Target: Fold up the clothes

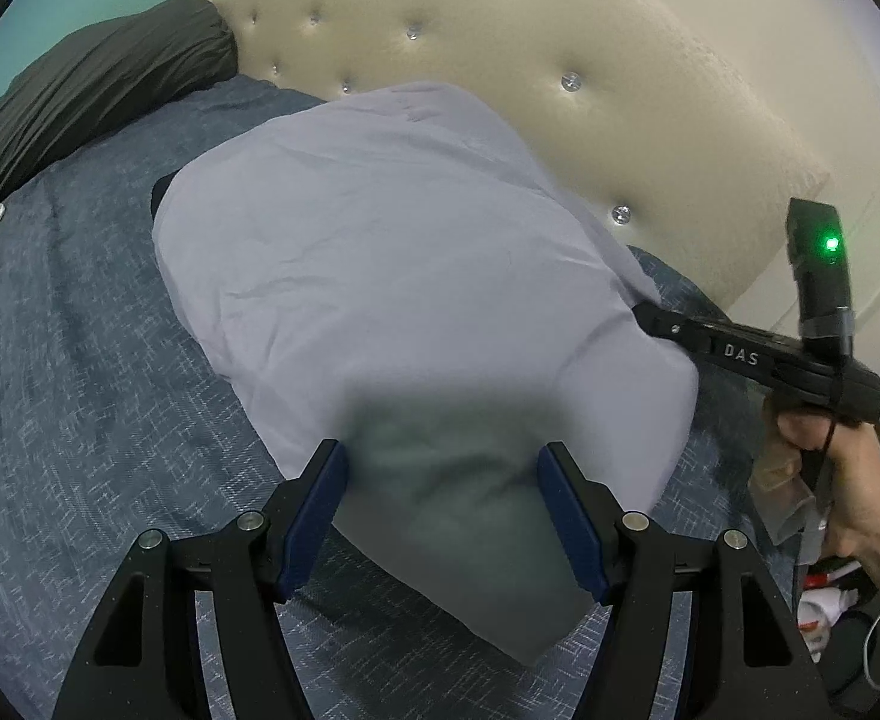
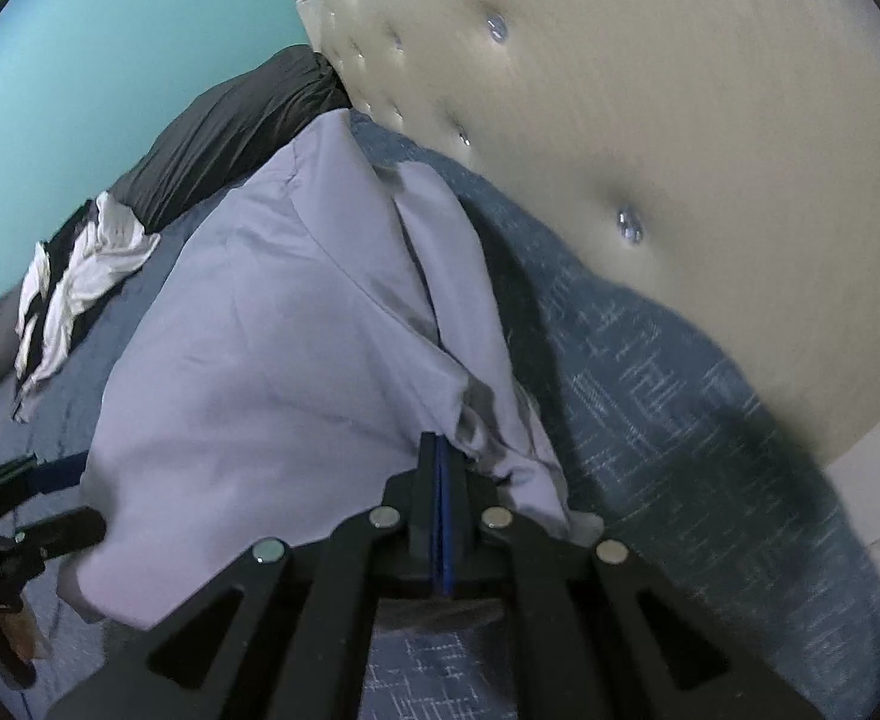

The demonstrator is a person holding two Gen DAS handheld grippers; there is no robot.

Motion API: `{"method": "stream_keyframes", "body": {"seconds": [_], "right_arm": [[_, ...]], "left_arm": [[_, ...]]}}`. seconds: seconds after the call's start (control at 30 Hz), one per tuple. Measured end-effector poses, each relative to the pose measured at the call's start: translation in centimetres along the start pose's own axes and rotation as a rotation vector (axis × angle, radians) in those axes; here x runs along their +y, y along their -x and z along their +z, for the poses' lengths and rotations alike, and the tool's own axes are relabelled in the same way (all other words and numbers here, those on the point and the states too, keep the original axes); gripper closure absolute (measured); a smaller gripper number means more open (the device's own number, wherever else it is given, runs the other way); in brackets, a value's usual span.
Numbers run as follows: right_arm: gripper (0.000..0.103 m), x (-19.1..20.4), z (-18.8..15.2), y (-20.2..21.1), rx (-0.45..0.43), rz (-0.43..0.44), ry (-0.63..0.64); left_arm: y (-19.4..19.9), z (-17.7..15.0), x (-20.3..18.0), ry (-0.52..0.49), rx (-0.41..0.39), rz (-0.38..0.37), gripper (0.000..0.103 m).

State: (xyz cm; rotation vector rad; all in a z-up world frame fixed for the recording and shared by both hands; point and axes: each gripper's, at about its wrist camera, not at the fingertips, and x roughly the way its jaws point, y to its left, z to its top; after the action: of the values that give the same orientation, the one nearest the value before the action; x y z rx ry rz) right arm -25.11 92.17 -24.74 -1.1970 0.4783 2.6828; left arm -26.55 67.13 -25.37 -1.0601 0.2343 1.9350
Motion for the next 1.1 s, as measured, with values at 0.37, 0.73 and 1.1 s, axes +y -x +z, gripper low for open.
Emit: {"method": "stream_keyframes", "body": {"seconds": [0.37,0.73,1.1], "right_arm": [[0.103,3.6,2.1,3.4,-0.111,0.029,0.038],[0.103,9.7,3.6,-2.1,0.089,0.042,0.148],[0.103,9.3,3.9,1.0,-0.007,0.020,0.113]], "left_arm": [[0.1,-0.3,-0.2,0.001,-0.005,0.010,0.033],[-0.1,-0.4,-0.1,0.013,-0.003,0.010,0.033],[1.9,-0.3,0.0,0.006,-0.029,0.012,0.034]]}}
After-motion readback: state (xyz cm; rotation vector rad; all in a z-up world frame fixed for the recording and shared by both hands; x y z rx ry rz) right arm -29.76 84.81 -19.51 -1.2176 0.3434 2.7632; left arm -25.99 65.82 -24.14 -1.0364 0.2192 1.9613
